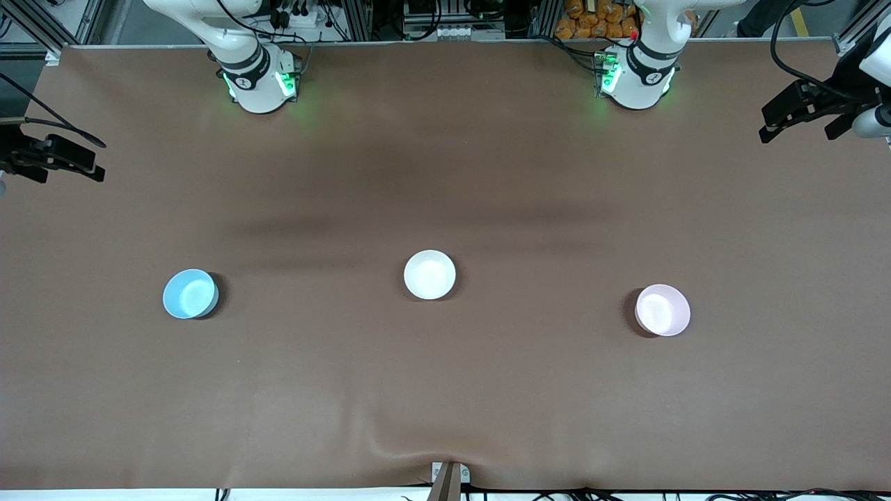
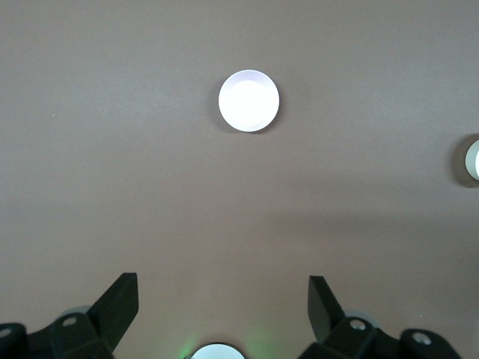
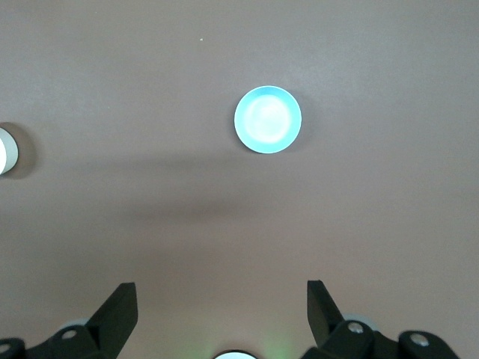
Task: Stack pink and blue bowls on white bowl
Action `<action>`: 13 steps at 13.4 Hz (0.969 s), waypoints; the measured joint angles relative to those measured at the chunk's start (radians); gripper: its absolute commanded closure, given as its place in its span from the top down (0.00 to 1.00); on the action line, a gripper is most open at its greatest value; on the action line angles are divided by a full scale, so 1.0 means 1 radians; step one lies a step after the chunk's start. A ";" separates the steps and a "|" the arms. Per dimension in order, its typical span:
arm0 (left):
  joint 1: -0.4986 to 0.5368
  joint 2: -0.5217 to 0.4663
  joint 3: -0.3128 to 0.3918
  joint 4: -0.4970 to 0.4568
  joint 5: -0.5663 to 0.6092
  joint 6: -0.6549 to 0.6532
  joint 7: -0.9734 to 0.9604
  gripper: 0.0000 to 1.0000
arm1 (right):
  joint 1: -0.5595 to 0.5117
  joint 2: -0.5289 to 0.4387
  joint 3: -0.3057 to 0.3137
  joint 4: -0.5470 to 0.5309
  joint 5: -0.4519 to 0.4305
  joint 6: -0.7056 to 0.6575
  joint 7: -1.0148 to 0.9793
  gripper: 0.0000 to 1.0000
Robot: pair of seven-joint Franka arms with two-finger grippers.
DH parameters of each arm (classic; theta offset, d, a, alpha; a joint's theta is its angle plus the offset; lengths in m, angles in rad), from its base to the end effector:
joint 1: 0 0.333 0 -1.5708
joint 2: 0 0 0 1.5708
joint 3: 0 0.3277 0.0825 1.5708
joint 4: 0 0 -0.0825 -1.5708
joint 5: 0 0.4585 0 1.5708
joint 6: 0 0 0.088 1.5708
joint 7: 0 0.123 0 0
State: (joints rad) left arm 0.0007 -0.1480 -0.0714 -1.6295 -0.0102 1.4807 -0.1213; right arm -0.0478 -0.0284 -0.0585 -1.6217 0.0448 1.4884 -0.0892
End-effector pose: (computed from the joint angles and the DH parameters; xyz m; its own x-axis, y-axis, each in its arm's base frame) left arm 0.5689 -0.0447 0.6690 0.9987 0.0505 -0.0011 0.0505 -0.9987 -0.0005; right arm 0.6052 -0.0592 0.6036 0.9949 -0.0128 -0.1001 -0.0184 -0.9983 -0.0556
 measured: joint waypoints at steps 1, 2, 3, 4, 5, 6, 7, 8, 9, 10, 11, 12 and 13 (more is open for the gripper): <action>0.001 0.008 0.002 -0.006 0.000 0.000 0.000 1.00 | 0.000 0.000 0.000 -0.001 0.000 -0.004 0.000 1.00; 0.001 0.026 0.005 -0.012 0.000 0.003 0.001 1.00 | 0.000 0.001 0.000 -0.002 0.000 -0.006 0.000 1.00; 0.001 0.053 0.009 -0.019 0.000 0.016 0.002 1.00 | 0.000 0.001 0.000 -0.003 0.000 -0.007 0.000 1.00; 0.001 0.085 0.010 -0.027 0.000 0.037 0.002 1.00 | 0.000 0.001 0.000 -0.004 0.000 -0.011 0.000 1.00; 0.002 0.119 0.010 -0.039 0.000 0.072 0.002 1.00 | 0.000 0.001 0.000 -0.005 0.000 -0.016 0.000 1.00; 0.004 0.153 0.011 -0.058 0.000 0.127 0.002 1.00 | -0.001 0.001 -0.001 -0.005 0.000 -0.022 0.000 1.00; 0.006 0.184 0.011 -0.089 0.001 0.205 0.002 1.00 | -0.004 0.001 -0.001 -0.006 0.000 -0.025 0.000 1.00; 0.009 0.213 0.012 -0.133 0.002 0.302 0.003 1.00 | -0.008 0.001 -0.002 -0.006 0.000 -0.025 0.000 1.00; 0.011 0.242 0.012 -0.185 0.002 0.411 0.004 1.00 | -0.011 0.001 -0.002 -0.007 0.000 -0.025 0.000 1.00; 0.012 0.277 0.012 -0.234 0.007 0.520 0.007 1.00 | -0.011 0.001 -0.002 -0.008 0.000 -0.025 0.000 1.00; 0.014 0.317 0.013 -0.268 0.023 0.607 0.009 1.00 | -0.011 0.001 -0.002 -0.008 0.000 -0.025 0.000 1.00; 0.018 0.361 0.013 -0.285 0.044 0.677 0.009 1.00 | -0.011 0.001 -0.002 -0.009 0.000 -0.025 0.000 1.00; 0.025 0.409 0.013 -0.291 0.059 0.744 0.010 1.00 | -0.011 0.001 -0.002 -0.010 0.000 -0.025 0.000 1.00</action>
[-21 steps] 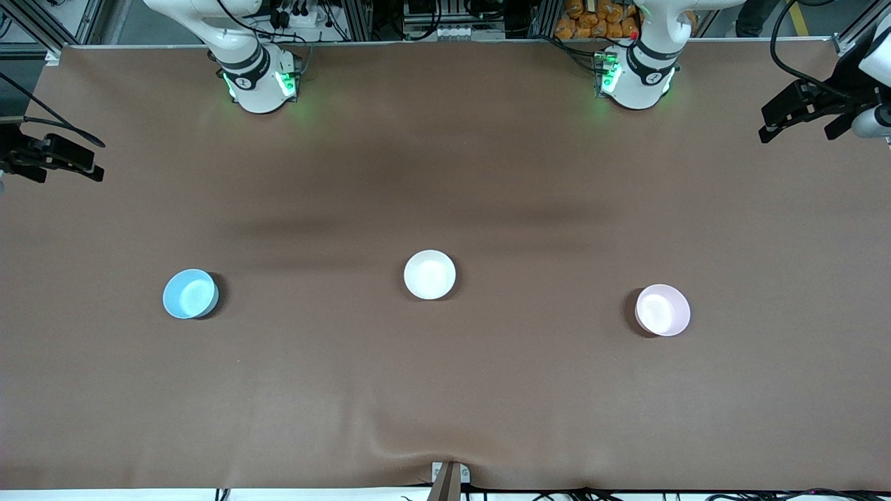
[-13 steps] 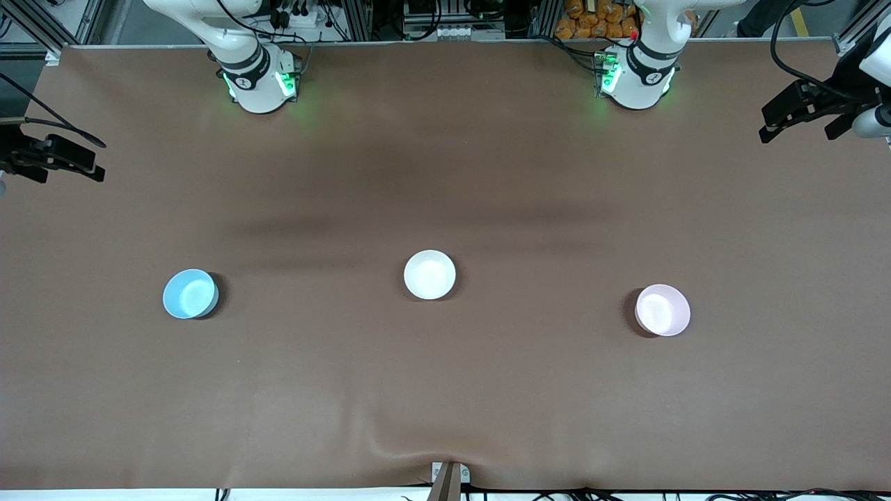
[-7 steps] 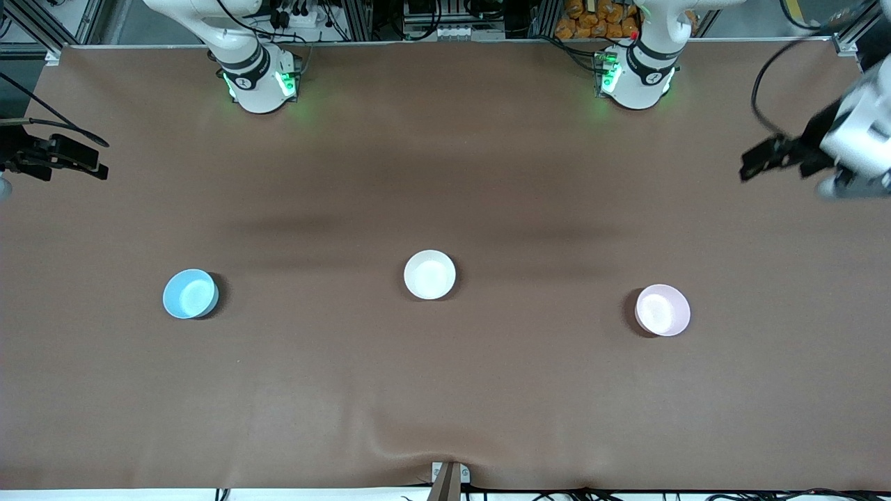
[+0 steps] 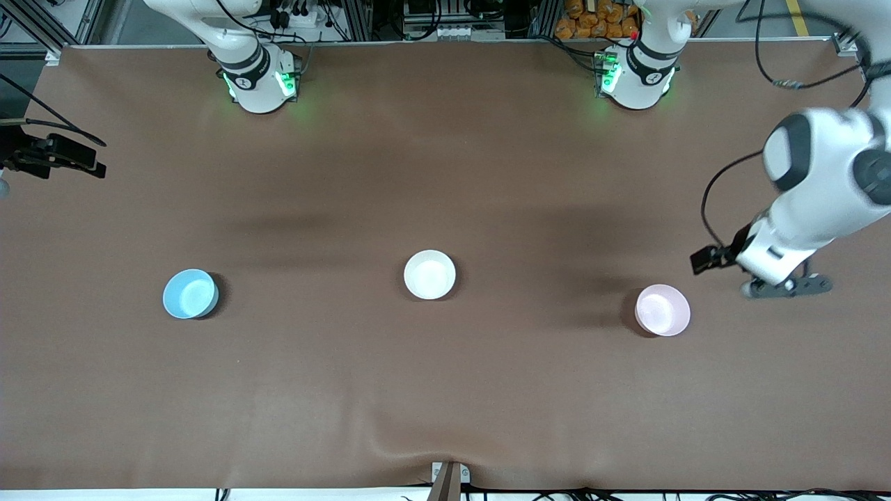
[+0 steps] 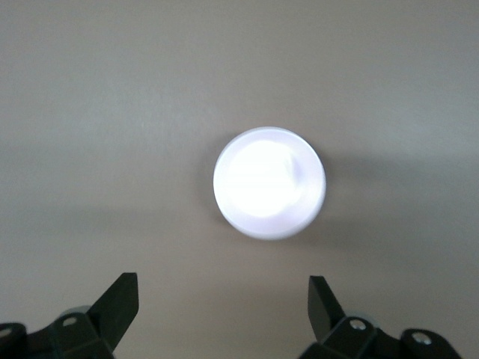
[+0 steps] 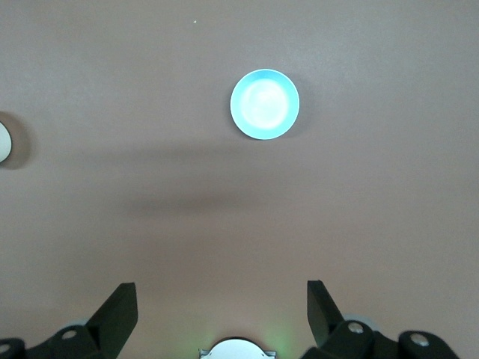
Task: Stack pink and blue bowls on white bowl
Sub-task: 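Reach the left gripper down to the pink bowl rim and grasp it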
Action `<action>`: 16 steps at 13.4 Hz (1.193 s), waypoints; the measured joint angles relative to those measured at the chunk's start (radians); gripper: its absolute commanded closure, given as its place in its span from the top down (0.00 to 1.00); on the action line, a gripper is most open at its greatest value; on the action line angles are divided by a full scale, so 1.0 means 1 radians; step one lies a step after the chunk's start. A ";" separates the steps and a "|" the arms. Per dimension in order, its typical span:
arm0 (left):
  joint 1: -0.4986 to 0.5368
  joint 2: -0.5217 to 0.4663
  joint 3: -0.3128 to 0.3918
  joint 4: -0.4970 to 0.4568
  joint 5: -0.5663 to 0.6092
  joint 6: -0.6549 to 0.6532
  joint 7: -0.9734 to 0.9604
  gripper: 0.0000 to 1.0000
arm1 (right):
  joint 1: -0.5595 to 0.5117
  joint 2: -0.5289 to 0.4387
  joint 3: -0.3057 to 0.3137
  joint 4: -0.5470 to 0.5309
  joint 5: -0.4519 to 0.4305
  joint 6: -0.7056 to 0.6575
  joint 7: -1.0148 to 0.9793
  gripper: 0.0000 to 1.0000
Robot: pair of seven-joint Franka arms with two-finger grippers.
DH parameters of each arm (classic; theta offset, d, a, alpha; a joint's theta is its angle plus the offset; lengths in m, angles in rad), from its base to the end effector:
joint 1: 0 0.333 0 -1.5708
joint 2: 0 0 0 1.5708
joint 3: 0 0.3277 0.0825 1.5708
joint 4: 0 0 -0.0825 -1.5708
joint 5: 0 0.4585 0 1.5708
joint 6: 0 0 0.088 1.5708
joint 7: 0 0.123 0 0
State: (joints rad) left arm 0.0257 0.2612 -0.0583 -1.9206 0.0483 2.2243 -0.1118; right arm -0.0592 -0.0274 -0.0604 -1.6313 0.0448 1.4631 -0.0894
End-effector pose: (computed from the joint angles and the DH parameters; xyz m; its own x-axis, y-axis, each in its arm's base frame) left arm 0.6801 -0.0190 0.3140 0.9976 0.0524 0.0452 0.0534 -0.9984 -0.0196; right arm 0.6007 -0.0667 0.5961 0.9905 -0.0241 -0.1356 -0.0323 -0.9977 -0.0588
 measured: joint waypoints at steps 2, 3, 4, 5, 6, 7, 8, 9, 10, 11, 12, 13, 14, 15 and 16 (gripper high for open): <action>0.037 0.097 0.001 0.000 0.009 0.122 0.022 1.00 | -0.001 0.000 0.000 -0.001 0.000 0.000 0.000 1.00; 0.066 0.144 0.001 0.001 0.009 0.178 0.050 1.00 | -0.001 0.001 0.000 -0.002 0.000 0.001 0.000 1.00; 0.091 0.188 0.001 0.003 0.009 0.233 0.074 1.00 | -0.002 0.003 0.000 -0.003 0.000 0.002 0.000 1.00; 0.104 0.222 0.001 0.008 0.009 0.269 0.087 1.00 | -0.002 0.006 0.000 -0.003 0.000 0.007 0.000 1.00; 0.108 0.250 0.001 0.017 0.009 0.288 0.090 0.98 | -0.002 0.011 0.000 -0.004 0.000 0.014 0.000 1.00; 0.106 0.265 -0.002 0.028 0.009 0.291 0.089 0.93 | -0.002 0.018 0.000 -0.004 0.000 0.020 0.000 1.00; 0.103 0.270 -0.006 0.036 0.009 0.291 0.088 0.90 | -0.002 0.025 0.000 -0.004 0.000 0.025 0.000 1.00; 0.099 0.270 -0.010 0.040 0.009 0.291 0.085 0.89 | -0.002 0.032 0.000 -0.004 0.000 0.029 0.000 1.00; 0.095 0.270 -0.014 0.043 0.009 0.291 0.084 0.87 | -0.002 0.039 0.000 -0.004 0.000 0.029 0.000 1.00; 0.093 0.270 -0.020 0.043 0.009 0.290 0.082 0.87 | -0.002 0.045 0.000 -0.004 0.000 0.029 0.000 1.00; 0.092 0.270 -0.027 0.043 0.009 0.290 0.082 0.87 | -0.002 0.051 0.000 -0.005 0.000 0.029 0.000 1.00; 0.091 0.271 -0.032 0.043 0.009 0.289 0.081 0.82 | -0.002 0.059 0.000 -0.005 0.000 0.030 0.000 1.00; 0.090 0.274 -0.036 0.042 0.009 0.288 0.081 0.64 | -0.002 0.068 0.000 -0.005 0.000 0.035 0.000 1.00; 0.090 0.279 -0.040 0.042 0.009 0.288 0.081 0.51 | -0.002 0.078 0.000 -0.005 0.000 0.048 0.000 1.00; 0.090 0.285 -0.044 0.042 0.009 0.288 0.081 0.46 | -0.002 0.087 0.000 -0.005 0.000 0.060 0.000 1.00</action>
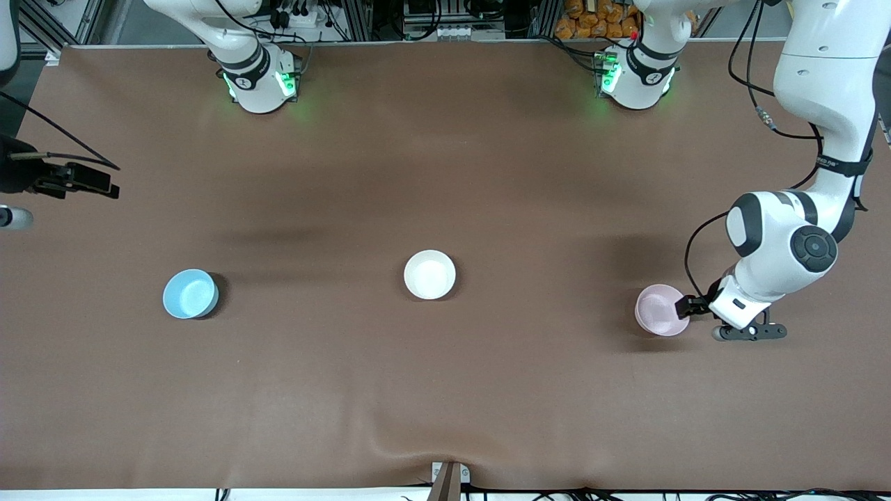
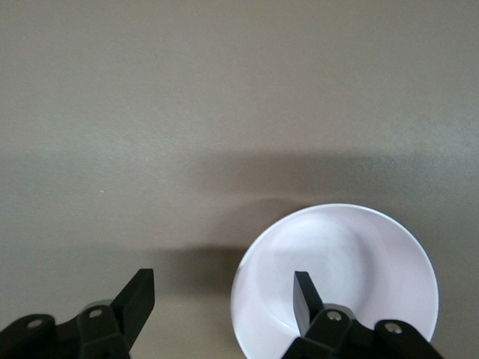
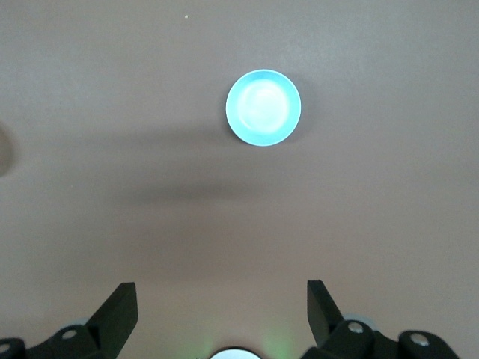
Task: Stack pink and blue bowls on white bowl
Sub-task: 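Reach the left gripper down to the pink bowl rim and grasp it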
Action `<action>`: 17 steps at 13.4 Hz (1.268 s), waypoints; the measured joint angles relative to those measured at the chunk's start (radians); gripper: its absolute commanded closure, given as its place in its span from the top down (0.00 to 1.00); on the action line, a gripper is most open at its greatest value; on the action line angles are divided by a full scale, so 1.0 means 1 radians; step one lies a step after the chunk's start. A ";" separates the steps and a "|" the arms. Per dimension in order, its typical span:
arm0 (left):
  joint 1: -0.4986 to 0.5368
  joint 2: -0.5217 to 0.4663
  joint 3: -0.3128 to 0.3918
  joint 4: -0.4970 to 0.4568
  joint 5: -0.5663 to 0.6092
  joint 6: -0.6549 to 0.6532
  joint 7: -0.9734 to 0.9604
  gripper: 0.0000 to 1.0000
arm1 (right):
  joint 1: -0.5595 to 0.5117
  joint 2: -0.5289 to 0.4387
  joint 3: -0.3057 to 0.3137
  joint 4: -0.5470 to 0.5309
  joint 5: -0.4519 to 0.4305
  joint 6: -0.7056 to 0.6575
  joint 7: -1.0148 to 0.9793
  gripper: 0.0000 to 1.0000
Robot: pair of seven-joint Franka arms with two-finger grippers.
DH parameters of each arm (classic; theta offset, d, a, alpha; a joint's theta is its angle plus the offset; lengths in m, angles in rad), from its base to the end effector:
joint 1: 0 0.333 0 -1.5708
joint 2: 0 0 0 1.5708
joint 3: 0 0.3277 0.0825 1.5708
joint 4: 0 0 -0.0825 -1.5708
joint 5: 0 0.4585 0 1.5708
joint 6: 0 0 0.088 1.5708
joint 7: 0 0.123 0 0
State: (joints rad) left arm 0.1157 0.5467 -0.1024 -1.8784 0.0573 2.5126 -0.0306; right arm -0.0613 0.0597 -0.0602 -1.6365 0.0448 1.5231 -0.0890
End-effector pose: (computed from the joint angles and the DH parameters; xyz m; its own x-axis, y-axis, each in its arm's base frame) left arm 0.7029 0.0109 0.1655 0.9957 0.0171 0.0907 0.0155 -0.9997 0.0182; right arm 0.6287 -0.0702 0.5436 0.9854 -0.0292 -0.1678 -0.0391 -0.9977 -0.0560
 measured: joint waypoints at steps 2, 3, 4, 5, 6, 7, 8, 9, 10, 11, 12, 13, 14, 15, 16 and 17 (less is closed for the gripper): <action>-0.002 0.011 -0.003 0.000 0.000 0.000 0.000 0.46 | 0.000 0.011 0.000 0.000 0.000 0.013 0.000 1.00; -0.005 0.015 -0.003 0.000 0.000 0.000 0.000 0.46 | 0.000 0.013 0.000 0.000 0.000 0.016 0.000 1.00; -0.007 0.018 -0.003 0.000 0.000 0.000 0.000 0.46 | 0.000 0.013 0.000 0.000 0.000 0.018 0.000 1.00; -0.008 0.020 -0.003 0.000 0.000 0.000 0.000 0.42 | 0.000 0.013 0.000 0.000 0.000 0.024 0.000 1.00; -0.008 0.022 -0.003 0.000 0.000 0.000 0.000 0.33 | 0.000 0.013 0.000 0.000 0.000 0.032 0.000 1.00; -0.008 0.024 -0.003 0.000 0.000 0.000 0.000 0.16 | 0.000 0.013 0.000 0.000 0.000 0.038 0.000 1.00; -0.008 0.027 -0.003 -0.001 0.000 0.000 0.000 0.03 | 0.000 0.013 0.000 0.000 0.000 0.041 0.000 1.00; -0.008 0.031 -0.003 -0.001 0.000 0.000 0.000 0.00 | 0.000 0.013 0.000 -0.002 0.000 0.049 0.000 1.00; -0.008 0.033 -0.003 -0.001 0.000 0.000 0.000 0.00 | 0.000 0.013 0.000 -0.011 0.000 0.070 0.000 1.00; -0.008 0.035 -0.003 -0.002 0.000 0.000 0.000 0.00 | 0.000 0.012 0.000 -0.029 0.000 0.102 0.000 1.00; -0.008 0.031 -0.007 0.000 -0.002 -0.001 0.002 0.00 | 0.000 0.011 0.000 -0.048 -0.001 0.125 0.000 1.00; -0.008 0.029 -0.007 0.000 -0.002 -0.003 0.003 0.00 | 0.000 0.008 0.000 -0.062 -0.001 0.133 0.000 1.00; -0.008 0.029 -0.007 0.000 -0.002 -0.004 0.004 0.00 | 0.000 0.002 0.000 -0.068 -0.001 0.134 0.000 1.00; -0.008 0.030 -0.007 0.000 -0.002 -0.003 0.005 0.00 | 0.000 -0.010 -0.001 -0.069 -0.001 0.132 0.000 1.00; -0.008 0.030 -0.007 0.000 -0.002 -0.003 0.005 0.00 | -0.001 -0.026 -0.001 -0.069 -0.001 0.126 0.000 1.00; -0.008 0.030 -0.007 0.000 -0.002 -0.003 0.006 0.00 | -0.004 -0.048 -0.002 -0.069 -0.001 0.108 0.000 1.00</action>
State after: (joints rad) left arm 0.1081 0.5763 -0.1096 -1.8783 0.0557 2.5091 -0.0249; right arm -0.0653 0.0120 -0.0622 -1.7056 0.0436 1.6315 -0.0892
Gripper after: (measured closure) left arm 0.969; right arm 0.000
